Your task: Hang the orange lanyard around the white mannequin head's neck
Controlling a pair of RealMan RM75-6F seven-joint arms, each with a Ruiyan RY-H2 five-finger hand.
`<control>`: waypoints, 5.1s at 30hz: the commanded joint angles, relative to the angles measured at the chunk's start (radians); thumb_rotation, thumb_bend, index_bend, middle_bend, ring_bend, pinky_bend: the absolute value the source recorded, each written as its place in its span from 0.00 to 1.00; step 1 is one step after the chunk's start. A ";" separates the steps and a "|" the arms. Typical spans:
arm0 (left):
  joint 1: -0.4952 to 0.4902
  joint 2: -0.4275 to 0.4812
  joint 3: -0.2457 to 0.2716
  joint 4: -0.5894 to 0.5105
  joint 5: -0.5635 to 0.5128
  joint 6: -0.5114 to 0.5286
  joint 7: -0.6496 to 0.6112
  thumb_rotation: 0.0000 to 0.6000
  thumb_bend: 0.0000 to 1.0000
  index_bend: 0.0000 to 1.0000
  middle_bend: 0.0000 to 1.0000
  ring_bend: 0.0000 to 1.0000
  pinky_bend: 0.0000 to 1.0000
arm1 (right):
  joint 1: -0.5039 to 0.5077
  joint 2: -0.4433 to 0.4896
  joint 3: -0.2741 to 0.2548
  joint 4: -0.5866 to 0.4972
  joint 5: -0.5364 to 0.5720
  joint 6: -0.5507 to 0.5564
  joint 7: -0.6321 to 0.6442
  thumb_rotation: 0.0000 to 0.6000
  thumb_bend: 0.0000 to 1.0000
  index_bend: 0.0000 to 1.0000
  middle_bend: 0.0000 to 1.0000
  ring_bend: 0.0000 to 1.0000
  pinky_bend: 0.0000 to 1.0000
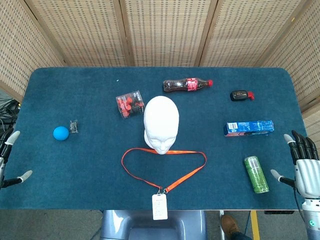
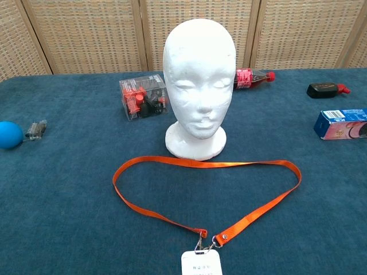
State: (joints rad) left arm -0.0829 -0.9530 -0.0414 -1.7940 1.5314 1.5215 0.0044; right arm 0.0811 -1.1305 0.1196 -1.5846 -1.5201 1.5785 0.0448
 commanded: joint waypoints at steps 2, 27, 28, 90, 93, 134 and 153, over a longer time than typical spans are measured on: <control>-0.001 -0.003 0.000 0.003 -0.002 -0.005 0.003 1.00 0.00 0.00 0.00 0.00 0.00 | 0.002 -0.001 -0.002 0.002 0.000 -0.006 -0.001 1.00 0.00 0.07 0.00 0.00 0.00; -0.060 -0.038 -0.033 0.040 -0.097 -0.111 0.021 1.00 0.00 0.00 0.00 0.00 0.00 | 0.462 -0.124 0.062 -0.110 0.329 -0.717 -0.083 1.00 0.30 0.47 0.00 0.00 0.00; -0.062 -0.041 -0.034 0.042 -0.099 -0.114 0.022 1.00 0.00 0.00 0.00 0.00 0.00 | 0.474 -0.145 0.063 -0.097 0.352 -0.722 -0.107 1.00 0.31 0.47 0.00 0.00 0.00; -0.111 -0.092 -0.026 0.071 -0.146 -0.191 0.080 1.00 0.00 0.00 0.00 0.00 0.00 | 0.635 -0.515 0.013 0.230 0.694 -0.642 -0.537 1.00 0.71 0.62 0.00 0.00 0.00; -0.116 -0.097 -0.026 0.073 -0.143 -0.197 0.085 1.00 0.00 0.00 0.00 0.00 0.00 | 0.631 -0.512 0.011 0.233 0.678 -0.642 -0.524 1.00 0.72 0.64 0.00 0.00 0.00; -0.612 -0.541 -0.165 0.329 -0.335 -0.705 0.254 1.00 0.25 0.33 0.00 0.00 0.00 | 0.578 -0.384 0.011 0.088 0.459 -0.645 -0.323 1.00 0.80 0.72 0.00 0.00 0.00; -0.740 -0.775 -0.167 0.541 -0.412 -0.765 0.249 1.00 0.39 0.46 0.00 0.00 0.00 | 0.569 -0.370 0.011 0.148 0.436 -0.695 -0.225 1.00 0.80 0.73 0.00 0.00 0.00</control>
State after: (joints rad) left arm -0.8220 -1.7276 -0.2097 -1.2531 1.1190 0.7561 0.2531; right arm 0.6499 -1.5013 0.1310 -1.4371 -1.0841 0.8835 -0.1808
